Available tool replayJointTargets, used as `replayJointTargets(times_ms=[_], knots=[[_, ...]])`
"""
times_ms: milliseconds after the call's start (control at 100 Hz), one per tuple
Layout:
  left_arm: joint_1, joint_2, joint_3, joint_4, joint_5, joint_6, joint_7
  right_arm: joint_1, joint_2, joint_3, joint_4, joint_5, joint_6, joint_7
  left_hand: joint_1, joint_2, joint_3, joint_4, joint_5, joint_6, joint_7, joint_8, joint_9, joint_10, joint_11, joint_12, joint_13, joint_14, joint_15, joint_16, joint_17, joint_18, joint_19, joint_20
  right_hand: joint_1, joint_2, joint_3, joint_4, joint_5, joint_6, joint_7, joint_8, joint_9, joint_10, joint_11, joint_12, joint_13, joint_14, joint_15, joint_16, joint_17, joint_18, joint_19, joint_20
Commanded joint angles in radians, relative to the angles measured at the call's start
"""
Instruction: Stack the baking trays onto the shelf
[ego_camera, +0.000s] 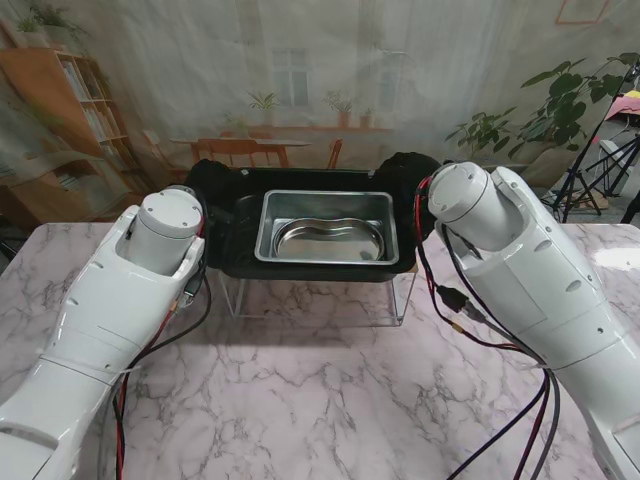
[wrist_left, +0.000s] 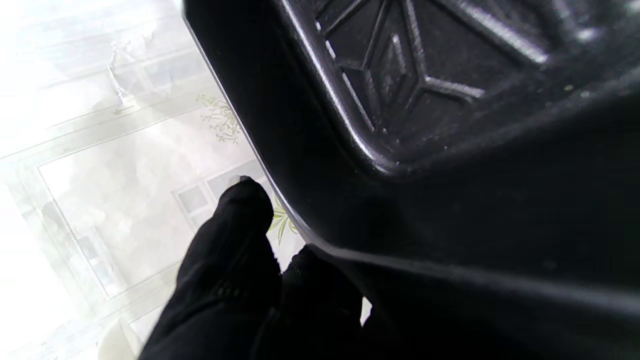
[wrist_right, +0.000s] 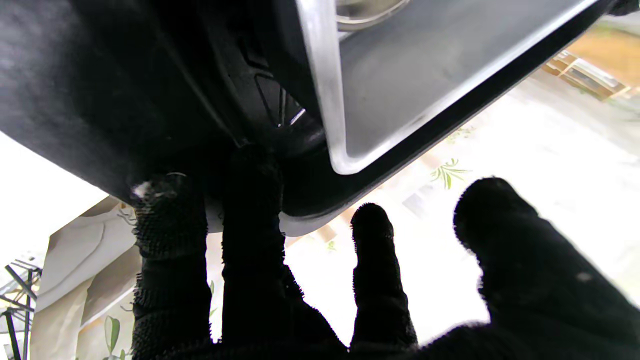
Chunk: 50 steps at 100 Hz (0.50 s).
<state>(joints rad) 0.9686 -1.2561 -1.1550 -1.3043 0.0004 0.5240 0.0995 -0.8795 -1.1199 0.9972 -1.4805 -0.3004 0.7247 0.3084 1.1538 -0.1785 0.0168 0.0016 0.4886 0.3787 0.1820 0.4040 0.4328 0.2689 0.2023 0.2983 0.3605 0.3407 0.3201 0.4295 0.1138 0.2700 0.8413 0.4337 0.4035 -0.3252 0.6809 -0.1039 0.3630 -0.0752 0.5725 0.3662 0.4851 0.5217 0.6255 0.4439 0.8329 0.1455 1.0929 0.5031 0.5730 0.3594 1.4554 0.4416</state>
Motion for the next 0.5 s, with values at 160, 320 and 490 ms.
replayJointTargets(times_ms=[160, 320, 490], knots=[[-0.022, -0.006, -0.023, -0.017, 0.022, -0.029, -0.004, -0.046, -0.008, 0.055, -0.038, 0.015, -0.009, -0.035, -0.012, 0.026, -0.017, 0.030, 0.011, -0.304, 0.023, -0.007, -0.072, -0.106, -0.023, -0.020, -0.034, -0.029, -0.029, -0.020, -0.018, -0.010, -0.040, -0.024, -0.009, 0.034, -0.038, 0.017, -0.009, -0.084, 0.007, 0.027, -0.039, -0.311, 0.077, 0.032, -0.164, 0.089, -0.327, -0.016, -0.109, 0.031, -0.087, 0.013], [-0.036, -0.011, -0.025, 0.013, 0.031, -0.039, 0.016, -0.045, -0.019, 0.055, -0.022, 0.034, -0.006, -0.062, 0.015, 0.031, -0.009, 0.032, 0.007, -0.308, 0.018, -0.017, -0.077, -0.112, -0.017, -0.027, -0.024, -0.040, -0.021, -0.019, 0.003, -0.055, -0.021, -0.016, 0.004, 0.027, 0.000, 0.015, -0.026, -0.035, 0.011, 0.023, -0.082, -0.312, 0.043, -0.012, -0.214, 0.082, -0.432, -0.062, -0.172, 0.026, -0.177, -0.009], [-0.031, -0.009, -0.041, 0.014, 0.032, -0.049, 0.017, -0.054, -0.021, 0.062, -0.024, 0.033, -0.026, -0.070, -0.012, 0.037, -0.022, 0.029, -0.009, -0.319, 0.012, -0.031, -0.105, -0.138, -0.027, -0.051, -0.068, -0.039, -0.046, -0.036, -0.050, -0.036, -0.071, -0.037, -0.009, 0.031, -0.005, 0.015, -0.034, -0.056, 0.013, 0.015, -0.120, -0.383, -0.008, -0.068, -0.364, 0.049, -0.626, -0.154, -0.360, -0.012, -0.311, -0.058]])
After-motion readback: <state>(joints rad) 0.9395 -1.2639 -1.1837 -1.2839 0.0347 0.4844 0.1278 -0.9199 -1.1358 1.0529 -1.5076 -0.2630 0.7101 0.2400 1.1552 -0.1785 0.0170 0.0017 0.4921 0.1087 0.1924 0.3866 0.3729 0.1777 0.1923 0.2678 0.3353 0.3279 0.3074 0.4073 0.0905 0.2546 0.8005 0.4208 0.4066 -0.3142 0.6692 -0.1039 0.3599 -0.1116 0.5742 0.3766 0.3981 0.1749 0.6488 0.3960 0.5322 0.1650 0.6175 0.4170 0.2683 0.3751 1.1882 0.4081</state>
